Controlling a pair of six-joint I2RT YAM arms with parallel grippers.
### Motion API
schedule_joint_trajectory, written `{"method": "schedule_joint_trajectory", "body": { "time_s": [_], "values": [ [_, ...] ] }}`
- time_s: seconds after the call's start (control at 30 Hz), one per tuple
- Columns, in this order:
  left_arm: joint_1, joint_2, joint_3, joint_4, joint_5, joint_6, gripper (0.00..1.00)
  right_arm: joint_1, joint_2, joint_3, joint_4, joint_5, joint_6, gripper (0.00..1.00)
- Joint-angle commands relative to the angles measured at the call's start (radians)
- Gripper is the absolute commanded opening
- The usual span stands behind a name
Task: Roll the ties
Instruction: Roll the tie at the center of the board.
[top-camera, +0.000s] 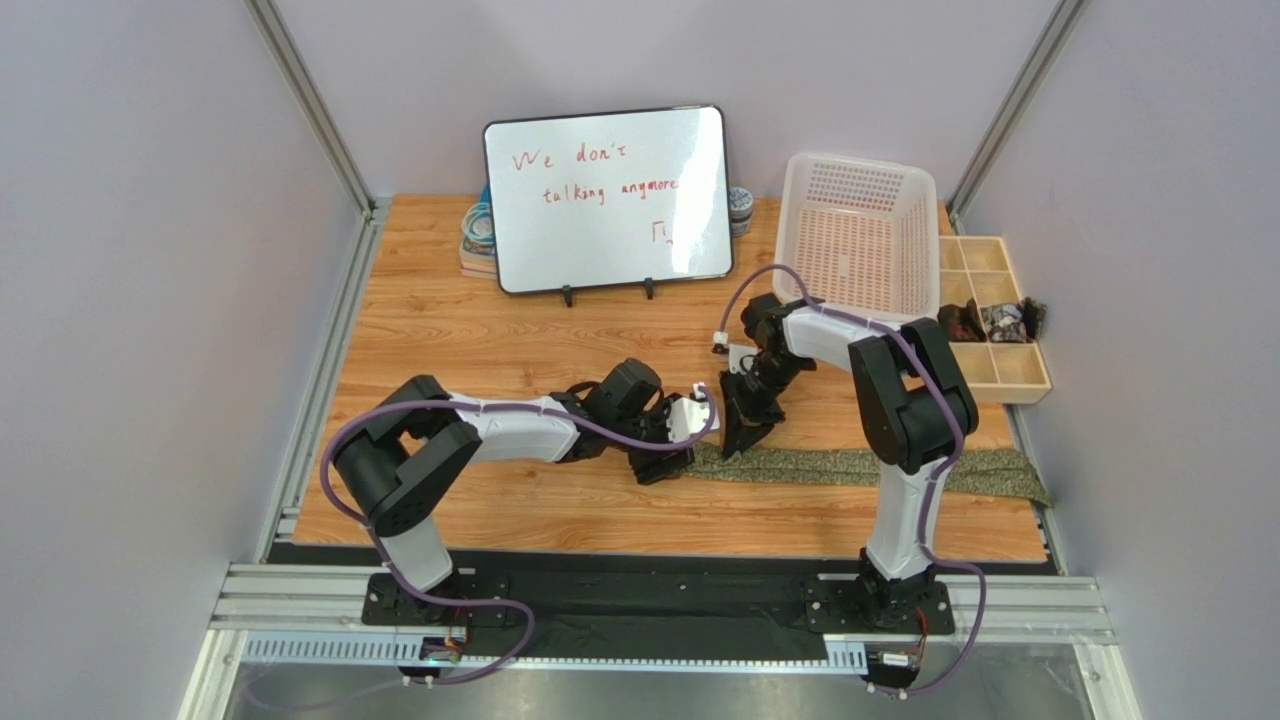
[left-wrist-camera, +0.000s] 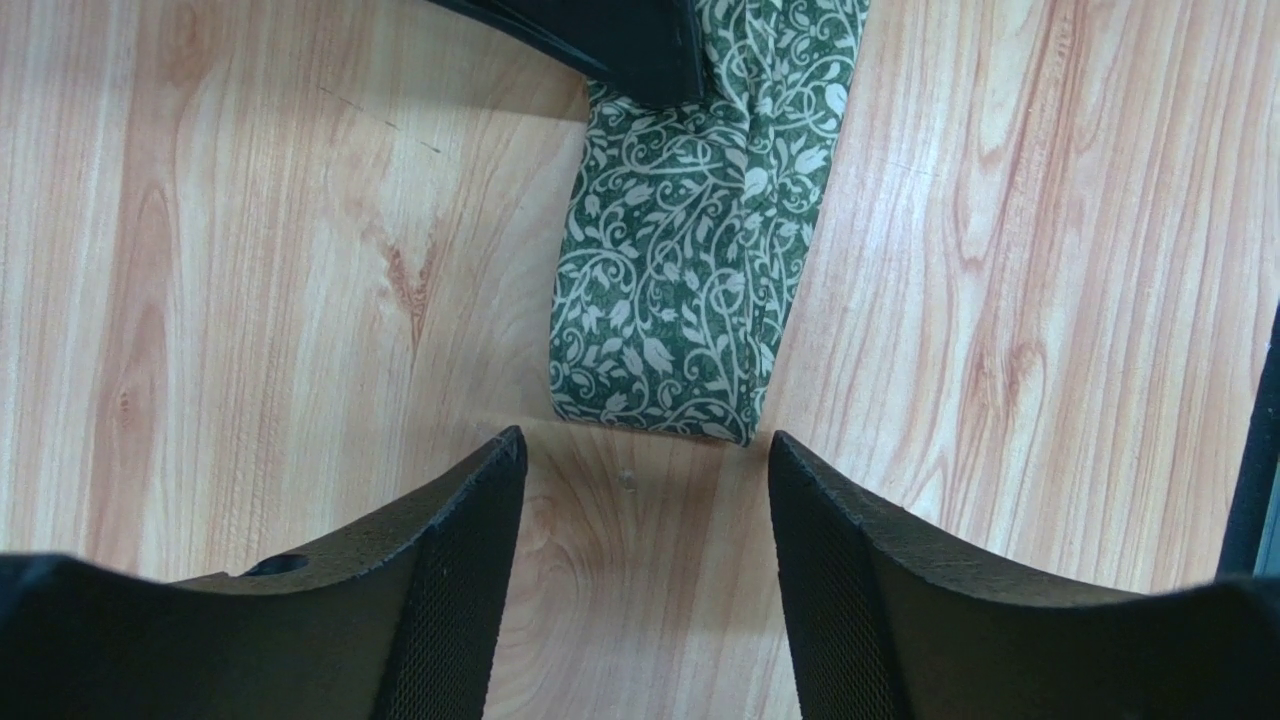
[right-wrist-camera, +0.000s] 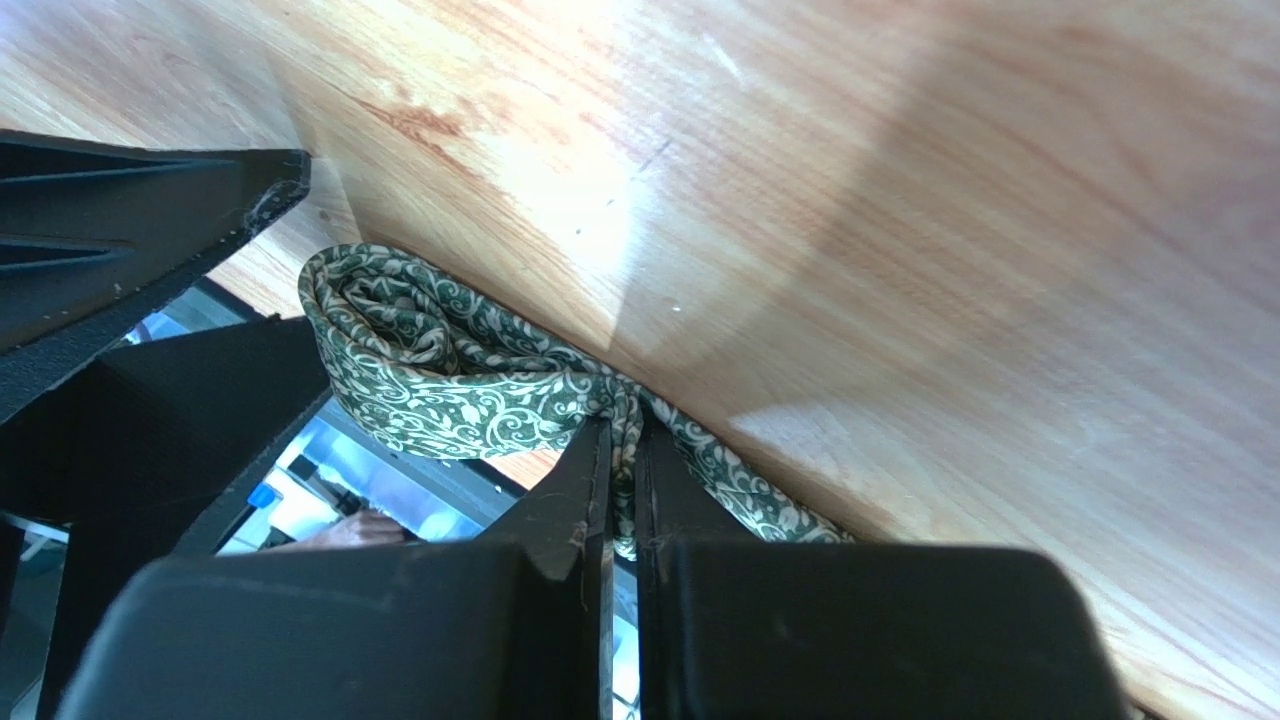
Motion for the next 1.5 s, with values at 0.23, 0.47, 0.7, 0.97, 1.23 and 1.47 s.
{"method": "schedule_joint_trajectory", "body": {
  "time_s": [0.23,0.47,0.7,0.97,1.23,1.47],
  "values": [
    [-0.013,0.053,0.015,0.057,-0.001,-0.033,0.79,0.049,-0.056,-0.058,0.18,0.096,0.005,0.0],
    [-0.045,0.151,0.107,0.029,-0.098,0.021,0.74,0.063,-0.029,-0.016,0.193,0.066,-0.018,0.0],
    [-0.045,0.121,0.066,-0.043,-0.141,0.05,0.45,0.063,-0.041,0.017,0.142,0.03,-0.022,0.0],
    [-0.047,0.067,0.023,-0.104,-0.124,0.076,0.29,0.049,-0.119,-0.042,0.061,0.038,0.009,0.0],
    [-0.045,0.081,0.029,-0.113,-0.132,0.091,0.31,0.037,-0.09,-0.015,0.026,-0.014,0.009,0.1],
    [-0.045,0.076,0.03,-0.127,-0.135,0.087,0.4,0.031,-0.061,-0.027,0.039,-0.008,-0.002,0.0]
  ]
}}
